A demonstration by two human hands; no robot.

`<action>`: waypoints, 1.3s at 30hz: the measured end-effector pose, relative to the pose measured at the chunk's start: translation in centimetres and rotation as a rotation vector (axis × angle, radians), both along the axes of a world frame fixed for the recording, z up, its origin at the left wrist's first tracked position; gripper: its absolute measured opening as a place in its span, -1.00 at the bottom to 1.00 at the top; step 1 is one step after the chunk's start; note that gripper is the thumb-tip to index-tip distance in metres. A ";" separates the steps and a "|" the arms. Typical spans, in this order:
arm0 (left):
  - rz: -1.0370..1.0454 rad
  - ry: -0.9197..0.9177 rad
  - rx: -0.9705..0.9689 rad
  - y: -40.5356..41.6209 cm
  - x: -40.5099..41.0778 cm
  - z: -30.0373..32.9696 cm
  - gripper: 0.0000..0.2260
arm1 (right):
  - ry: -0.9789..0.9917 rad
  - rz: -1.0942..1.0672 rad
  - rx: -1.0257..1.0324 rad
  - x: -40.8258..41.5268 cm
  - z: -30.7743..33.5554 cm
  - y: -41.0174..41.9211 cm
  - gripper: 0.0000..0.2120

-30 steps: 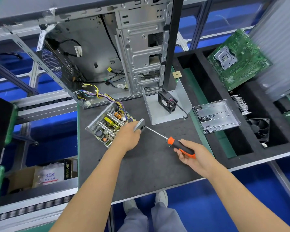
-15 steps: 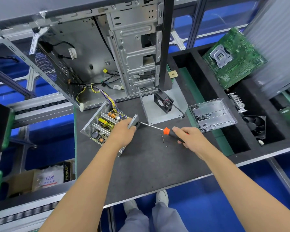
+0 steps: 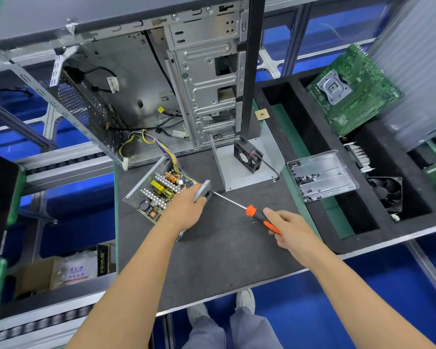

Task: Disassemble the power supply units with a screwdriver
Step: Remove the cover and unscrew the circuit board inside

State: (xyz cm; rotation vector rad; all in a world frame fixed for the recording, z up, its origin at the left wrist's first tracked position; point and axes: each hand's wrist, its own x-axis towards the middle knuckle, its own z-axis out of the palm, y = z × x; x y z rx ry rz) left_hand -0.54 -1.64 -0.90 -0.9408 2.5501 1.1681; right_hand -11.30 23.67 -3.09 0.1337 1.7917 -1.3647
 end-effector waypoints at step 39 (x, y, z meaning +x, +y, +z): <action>0.055 0.018 0.035 0.3 -0.2 0.2 -0.73 | -0.214 -0.307 -0.313 2.0 1.2 0.1 -0.60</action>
